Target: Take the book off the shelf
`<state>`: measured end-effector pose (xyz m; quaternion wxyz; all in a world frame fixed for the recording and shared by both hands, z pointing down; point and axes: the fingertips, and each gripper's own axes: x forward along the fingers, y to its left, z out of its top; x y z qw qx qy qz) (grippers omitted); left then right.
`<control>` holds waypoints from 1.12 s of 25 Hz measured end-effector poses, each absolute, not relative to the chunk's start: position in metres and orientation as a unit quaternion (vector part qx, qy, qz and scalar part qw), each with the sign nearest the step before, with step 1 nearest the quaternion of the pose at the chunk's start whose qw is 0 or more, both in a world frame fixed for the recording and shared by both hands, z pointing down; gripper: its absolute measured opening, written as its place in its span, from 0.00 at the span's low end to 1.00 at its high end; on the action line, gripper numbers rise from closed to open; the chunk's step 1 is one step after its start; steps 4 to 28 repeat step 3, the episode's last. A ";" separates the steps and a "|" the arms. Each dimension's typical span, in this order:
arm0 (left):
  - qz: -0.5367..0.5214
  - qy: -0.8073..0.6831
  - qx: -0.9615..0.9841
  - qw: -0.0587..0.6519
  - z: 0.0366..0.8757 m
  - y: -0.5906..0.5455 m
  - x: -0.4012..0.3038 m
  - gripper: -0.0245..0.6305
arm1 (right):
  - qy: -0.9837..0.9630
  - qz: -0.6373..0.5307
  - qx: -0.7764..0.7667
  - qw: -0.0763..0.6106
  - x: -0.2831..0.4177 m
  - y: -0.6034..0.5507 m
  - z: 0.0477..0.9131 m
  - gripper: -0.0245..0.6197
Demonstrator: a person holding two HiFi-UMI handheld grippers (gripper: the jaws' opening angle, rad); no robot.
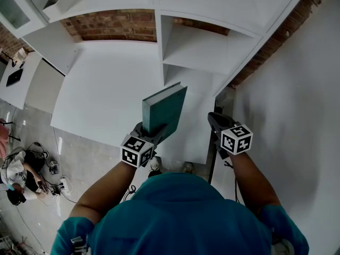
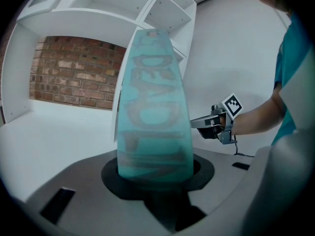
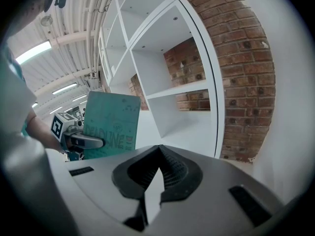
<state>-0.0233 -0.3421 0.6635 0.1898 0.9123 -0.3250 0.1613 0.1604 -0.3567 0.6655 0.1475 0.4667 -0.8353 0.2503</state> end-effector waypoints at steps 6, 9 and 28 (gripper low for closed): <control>0.160 -0.326 0.912 0.191 0.663 -0.342 -0.024 0.29 | -0.835 0.251 0.466 0.147 0.160 -0.356 0.665 0.07; 0.160 -0.326 0.912 0.191 0.663 -0.342 -0.024 0.29 | -0.835 0.251 0.466 0.147 0.160 -0.356 0.665 0.07; 0.160 -0.326 0.912 0.191 0.663 -0.342 -0.024 0.29 | -0.835 0.251 0.466 0.147 0.160 -0.356 0.665 0.07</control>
